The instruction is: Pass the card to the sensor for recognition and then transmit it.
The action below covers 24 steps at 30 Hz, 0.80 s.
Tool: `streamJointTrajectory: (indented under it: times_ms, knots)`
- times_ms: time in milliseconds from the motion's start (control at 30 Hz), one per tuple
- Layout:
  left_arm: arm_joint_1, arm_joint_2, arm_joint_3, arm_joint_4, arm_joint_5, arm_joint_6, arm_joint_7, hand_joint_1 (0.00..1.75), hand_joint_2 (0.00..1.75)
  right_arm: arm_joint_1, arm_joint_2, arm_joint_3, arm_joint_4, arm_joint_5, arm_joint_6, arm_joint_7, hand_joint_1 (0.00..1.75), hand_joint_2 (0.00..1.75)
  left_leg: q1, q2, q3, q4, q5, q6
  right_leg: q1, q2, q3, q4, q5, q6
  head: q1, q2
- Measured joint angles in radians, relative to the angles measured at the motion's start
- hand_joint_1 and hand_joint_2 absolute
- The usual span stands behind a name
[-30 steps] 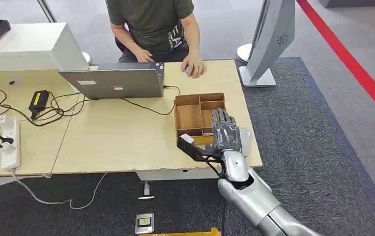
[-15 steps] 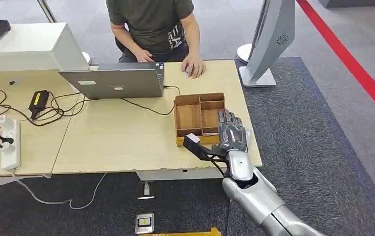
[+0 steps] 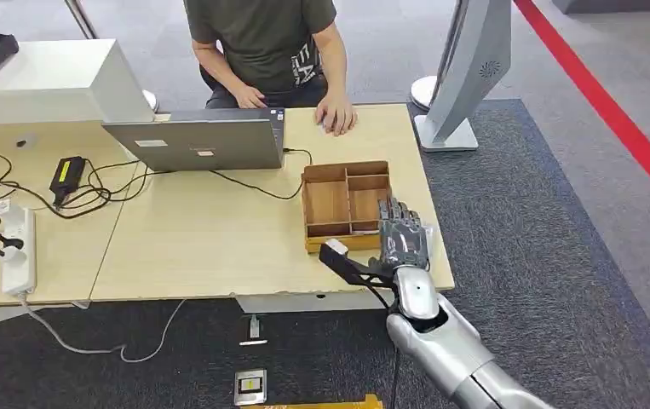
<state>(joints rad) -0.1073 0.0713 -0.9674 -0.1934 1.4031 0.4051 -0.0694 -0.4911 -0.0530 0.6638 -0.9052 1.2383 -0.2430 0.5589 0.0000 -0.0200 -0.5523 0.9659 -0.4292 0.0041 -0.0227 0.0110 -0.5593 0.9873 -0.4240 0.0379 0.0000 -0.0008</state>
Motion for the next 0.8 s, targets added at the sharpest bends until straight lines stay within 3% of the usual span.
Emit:
streamJointTrajectory:
  times_ms: [467, 500, 533, 800]
  knots:
    - [0.0, 0.0, 0.0, 0.0, 0.006, 0.009, 0.0, 0.0, 0.0, -0.004, 0.024, 0.0, 0.068, -0.01, -0.027, -0.037, 0.0, 1.75, 0.0, 0.0, 0.0, 0.0, 0.0, 0.0, 0.0, 0.0, 0.0, 0.0, 0.0, 0.0, 0.0, 0.0]
    - [0.0, 0.0, 0.0, 0.0, 0.006, 0.01, 0.0, 0.0, 0.0, -0.007, 0.026, 0.0, 0.075, -0.009, -0.033, -0.038, 1.59, 1.75, 0.0, 0.0, 0.0, 0.0, 0.0, 0.0, 0.0, 0.0, 0.0, 0.0, 0.0, 0.0, 0.0, 0.0]
    - [0.0, 0.0, 0.0, 0.0, 0.006, 0.01, 0.0, 0.0, 0.0, -0.009, 0.027, 0.0, 0.082, -0.011, -0.034, -0.04, 1.75, 1.75, 0.0, 0.0, 0.0, 0.0, 0.0, 0.0, 0.0, 0.0, 0.0, 0.0, 0.0, 0.0, 0.0, 0.0]
    - [0.0, 0.0, 0.0, 0.0, 0.006, 0.011, 0.0, 0.0, 0.0, -0.018, 0.038, 0.0, 0.121, -0.038, -0.063, -0.057, 1.75, 1.75, 0.0, 0.0, 0.0, 0.0, 0.0, 0.0, 0.0, 0.0, 0.0, 0.0, 0.0, 0.0, 0.0, 0.0]
